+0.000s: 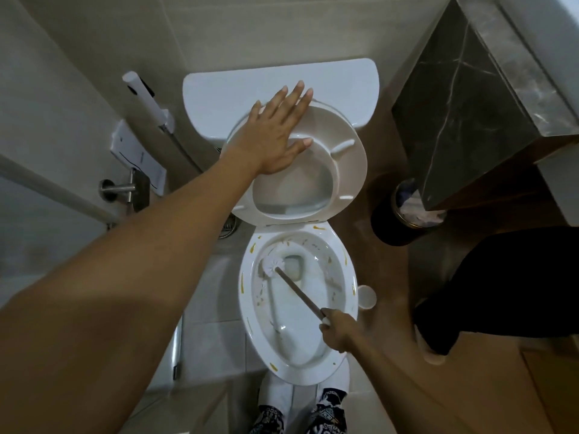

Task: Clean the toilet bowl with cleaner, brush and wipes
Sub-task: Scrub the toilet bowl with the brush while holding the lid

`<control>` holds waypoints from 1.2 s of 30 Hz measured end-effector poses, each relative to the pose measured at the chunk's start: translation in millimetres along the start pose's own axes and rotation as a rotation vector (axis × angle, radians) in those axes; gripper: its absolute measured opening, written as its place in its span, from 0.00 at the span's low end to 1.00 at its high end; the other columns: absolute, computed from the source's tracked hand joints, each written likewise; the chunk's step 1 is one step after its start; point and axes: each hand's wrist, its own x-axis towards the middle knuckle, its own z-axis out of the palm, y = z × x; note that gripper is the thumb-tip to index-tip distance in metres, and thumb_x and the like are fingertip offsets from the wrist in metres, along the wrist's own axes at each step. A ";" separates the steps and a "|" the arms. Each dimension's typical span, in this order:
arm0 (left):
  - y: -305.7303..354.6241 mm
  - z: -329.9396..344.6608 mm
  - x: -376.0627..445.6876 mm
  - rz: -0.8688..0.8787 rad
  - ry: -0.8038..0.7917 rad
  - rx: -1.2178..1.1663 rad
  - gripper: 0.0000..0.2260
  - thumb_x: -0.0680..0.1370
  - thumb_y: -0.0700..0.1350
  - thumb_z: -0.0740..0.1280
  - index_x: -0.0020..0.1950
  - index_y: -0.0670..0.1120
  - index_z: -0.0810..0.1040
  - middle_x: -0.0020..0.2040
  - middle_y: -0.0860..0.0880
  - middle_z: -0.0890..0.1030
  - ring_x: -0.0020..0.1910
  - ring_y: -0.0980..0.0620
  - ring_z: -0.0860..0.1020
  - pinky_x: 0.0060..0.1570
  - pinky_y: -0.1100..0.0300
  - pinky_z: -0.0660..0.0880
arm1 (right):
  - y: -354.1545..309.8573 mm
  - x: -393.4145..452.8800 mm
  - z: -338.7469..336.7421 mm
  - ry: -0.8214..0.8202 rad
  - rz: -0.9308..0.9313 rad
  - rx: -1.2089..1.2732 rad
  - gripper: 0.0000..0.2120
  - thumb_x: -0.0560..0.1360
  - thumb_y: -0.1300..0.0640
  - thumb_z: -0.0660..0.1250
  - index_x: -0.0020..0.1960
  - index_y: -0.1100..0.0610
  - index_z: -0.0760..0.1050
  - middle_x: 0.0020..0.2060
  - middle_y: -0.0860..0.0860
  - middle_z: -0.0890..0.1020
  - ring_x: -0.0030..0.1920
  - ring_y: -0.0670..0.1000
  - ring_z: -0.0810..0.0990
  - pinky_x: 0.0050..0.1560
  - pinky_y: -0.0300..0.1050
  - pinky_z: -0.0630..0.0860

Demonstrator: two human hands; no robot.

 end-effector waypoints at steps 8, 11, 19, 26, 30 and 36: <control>1.3 1.5 0.2 -0.003 0.031 0.000 0.31 0.80 0.62 0.50 0.78 0.51 0.41 0.79 0.51 0.42 0.77 0.48 0.43 0.73 0.42 0.46 | -7.6 0.4 20.3 0.009 -0.016 -0.068 0.18 0.80 0.55 0.57 0.68 0.56 0.66 0.57 0.56 0.79 0.56 0.57 0.78 0.52 0.48 0.74; 1.6 2.8 1.0 -0.013 0.043 0.013 0.31 0.80 0.62 0.49 0.78 0.52 0.40 0.79 0.51 0.41 0.77 0.48 0.43 0.73 0.42 0.45 | -6.5 3.2 28.1 0.040 -0.053 -0.073 0.21 0.81 0.55 0.55 0.73 0.55 0.61 0.58 0.57 0.79 0.57 0.58 0.78 0.53 0.47 0.74; 2.8 9.9 3.1 -0.042 0.092 0.042 0.31 0.80 0.62 0.49 0.78 0.52 0.40 0.79 0.51 0.42 0.77 0.48 0.43 0.73 0.41 0.44 | 8.3 19.9 43.4 0.104 -0.067 0.011 0.20 0.82 0.52 0.52 0.71 0.56 0.67 0.50 0.57 0.81 0.49 0.58 0.80 0.52 0.51 0.78; 4.2 13.1 2.8 -0.062 0.117 0.084 0.33 0.79 0.64 0.48 0.78 0.51 0.42 0.79 0.50 0.44 0.77 0.46 0.44 0.73 0.39 0.44 | 29.5 26.9 40.8 0.102 -0.188 -0.015 0.19 0.82 0.53 0.51 0.72 0.51 0.63 0.47 0.56 0.81 0.46 0.57 0.80 0.48 0.51 0.79; 5.3 14.0 2.9 -0.074 0.124 0.107 0.33 0.79 0.65 0.48 0.78 0.51 0.43 0.79 0.48 0.44 0.77 0.45 0.44 0.73 0.39 0.44 | 34.7 30.0 42.2 0.147 -0.229 -0.027 0.19 0.83 0.53 0.51 0.74 0.50 0.62 0.44 0.54 0.81 0.44 0.55 0.80 0.45 0.49 0.78; 5.4 17.6 3.7 -0.079 0.148 0.136 0.34 0.78 0.66 0.46 0.79 0.51 0.44 0.79 0.48 0.45 0.77 0.45 0.45 0.73 0.40 0.44 | 35.3 32.5 51.9 0.112 -0.253 -0.018 0.19 0.82 0.54 0.51 0.72 0.51 0.64 0.40 0.52 0.77 0.42 0.55 0.79 0.44 0.50 0.78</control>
